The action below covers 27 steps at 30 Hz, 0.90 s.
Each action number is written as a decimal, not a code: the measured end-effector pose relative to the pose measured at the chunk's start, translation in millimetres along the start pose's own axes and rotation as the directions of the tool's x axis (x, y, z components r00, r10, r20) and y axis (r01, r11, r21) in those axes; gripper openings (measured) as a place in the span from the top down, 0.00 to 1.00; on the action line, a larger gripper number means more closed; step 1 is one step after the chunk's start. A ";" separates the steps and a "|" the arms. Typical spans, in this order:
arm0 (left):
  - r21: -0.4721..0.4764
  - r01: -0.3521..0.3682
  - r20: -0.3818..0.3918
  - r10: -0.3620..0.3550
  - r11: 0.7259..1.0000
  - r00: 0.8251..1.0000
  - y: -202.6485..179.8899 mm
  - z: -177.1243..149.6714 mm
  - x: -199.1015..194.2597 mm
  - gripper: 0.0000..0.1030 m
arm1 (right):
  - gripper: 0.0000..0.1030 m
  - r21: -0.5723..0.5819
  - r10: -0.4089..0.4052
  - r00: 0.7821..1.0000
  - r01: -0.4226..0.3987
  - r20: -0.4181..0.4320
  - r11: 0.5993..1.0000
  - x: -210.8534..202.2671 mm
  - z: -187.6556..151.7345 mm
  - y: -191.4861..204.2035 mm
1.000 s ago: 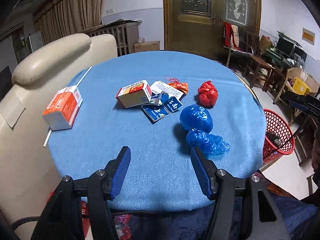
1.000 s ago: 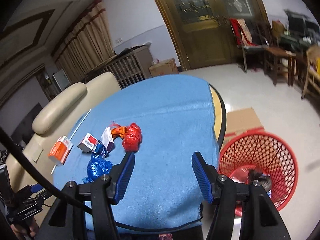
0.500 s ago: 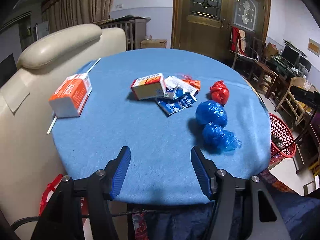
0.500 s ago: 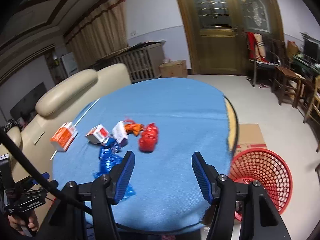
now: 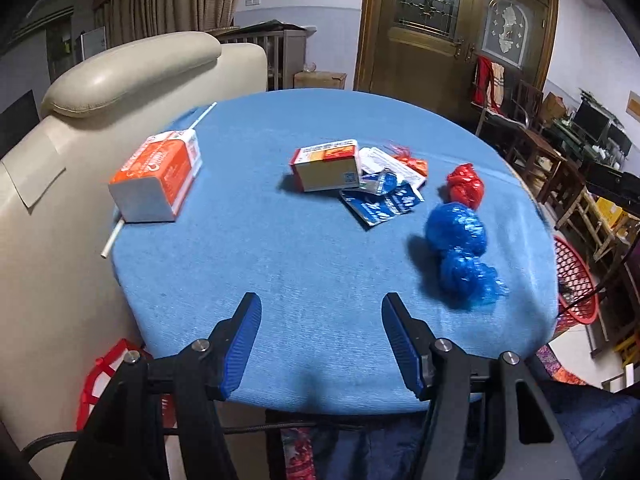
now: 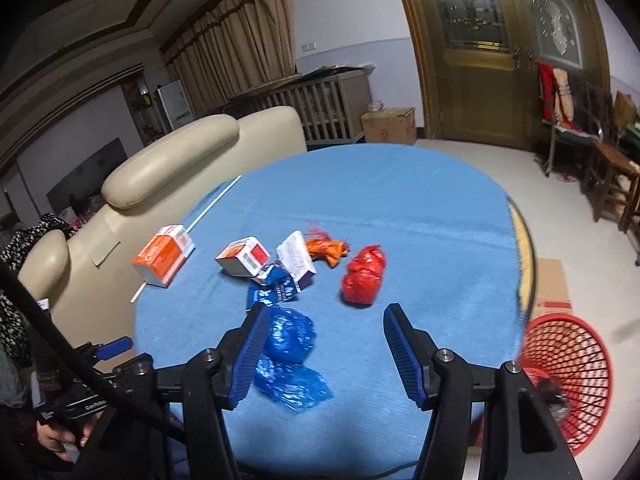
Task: Collect trash
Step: 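Return to the table and grasp the blue plastic bag with the right tool, then grasp the white-and-orange medicine box with the left tool while the right tool holds the blue bag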
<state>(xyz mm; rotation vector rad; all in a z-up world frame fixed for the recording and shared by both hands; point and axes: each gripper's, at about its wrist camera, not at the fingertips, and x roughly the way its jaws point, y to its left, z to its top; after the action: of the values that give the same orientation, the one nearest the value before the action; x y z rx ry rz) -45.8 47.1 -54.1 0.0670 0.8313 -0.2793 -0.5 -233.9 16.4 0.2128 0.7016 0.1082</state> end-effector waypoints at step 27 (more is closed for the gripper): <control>0.106 0.047 -0.011 -0.046 0.993 0.999 43.6 37.3 37.4 0.38 | 0.40 0.113 0.000 0.925 0.047 -0.380 0.993 162.0 -22.5 47.5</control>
<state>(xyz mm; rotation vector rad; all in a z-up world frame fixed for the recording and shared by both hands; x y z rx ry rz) 16.8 74.6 -58.7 0.1481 0.8268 -0.3674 106.6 -156.7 -91.1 0.3031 1.0990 0.0848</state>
